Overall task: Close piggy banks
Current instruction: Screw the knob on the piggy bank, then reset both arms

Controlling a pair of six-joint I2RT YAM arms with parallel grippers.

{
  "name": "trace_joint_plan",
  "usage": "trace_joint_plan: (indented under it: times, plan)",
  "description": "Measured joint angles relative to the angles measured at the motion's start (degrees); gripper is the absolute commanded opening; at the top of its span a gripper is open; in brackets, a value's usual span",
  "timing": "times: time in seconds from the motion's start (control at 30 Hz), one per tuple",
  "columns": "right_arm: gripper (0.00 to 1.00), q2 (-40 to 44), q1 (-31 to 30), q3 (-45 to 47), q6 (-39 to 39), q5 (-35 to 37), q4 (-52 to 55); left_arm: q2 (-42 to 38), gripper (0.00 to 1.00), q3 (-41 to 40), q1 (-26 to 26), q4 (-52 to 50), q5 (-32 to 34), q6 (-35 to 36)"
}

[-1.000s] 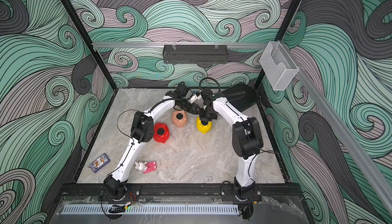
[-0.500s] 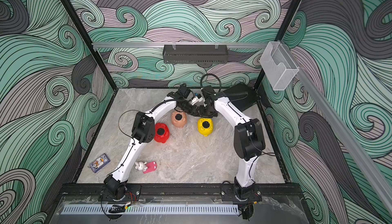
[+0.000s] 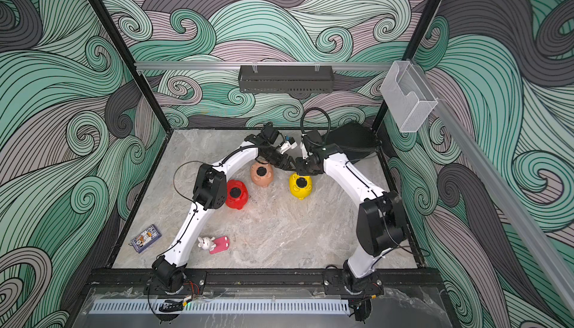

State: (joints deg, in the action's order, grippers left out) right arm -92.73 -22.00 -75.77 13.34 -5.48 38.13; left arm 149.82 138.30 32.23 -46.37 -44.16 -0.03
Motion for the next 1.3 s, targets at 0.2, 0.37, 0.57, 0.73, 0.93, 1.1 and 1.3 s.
trace_joint_plan:
  times: [0.2,0.37,0.57,0.73,0.93,1.1,1.3]
  plan:
    - [0.38,12.0,0.3,15.4,-5.1,-2.8,-15.5,0.0,0.59,0.0,0.0,0.0,0.0,0.0]
    - [0.49,19.3,0.4,26.9,-9.3,-5.9,-30.4,0.0,0.59,0.0,0.0,0.0,0.0,0.0]
    - [0.54,25.8,0.7,38.6,-12.8,-6.5,-43.2,0.0,0.59,0.0,0.0,0.0,0.0,0.0]
    - [0.57,29.2,2.3,44.7,-14.6,-5.7,-50.6,0.0,0.59,0.0,0.0,0.0,0.0,0.0]
    - [0.59,30.1,5.1,50.3,-14.1,-3.5,-56.1,0.2,0.59,0.3,0.0,-0.2,0.0,0.0]
    - [0.60,30.1,6.5,51.5,-13.2,-2.9,-59.1,0.2,0.59,0.3,0.0,-0.2,0.0,0.0]
    - [0.60,30.1,7.4,51.5,-12.2,-1.0,-61.3,0.2,0.59,0.3,0.0,-0.2,0.0,0.0]
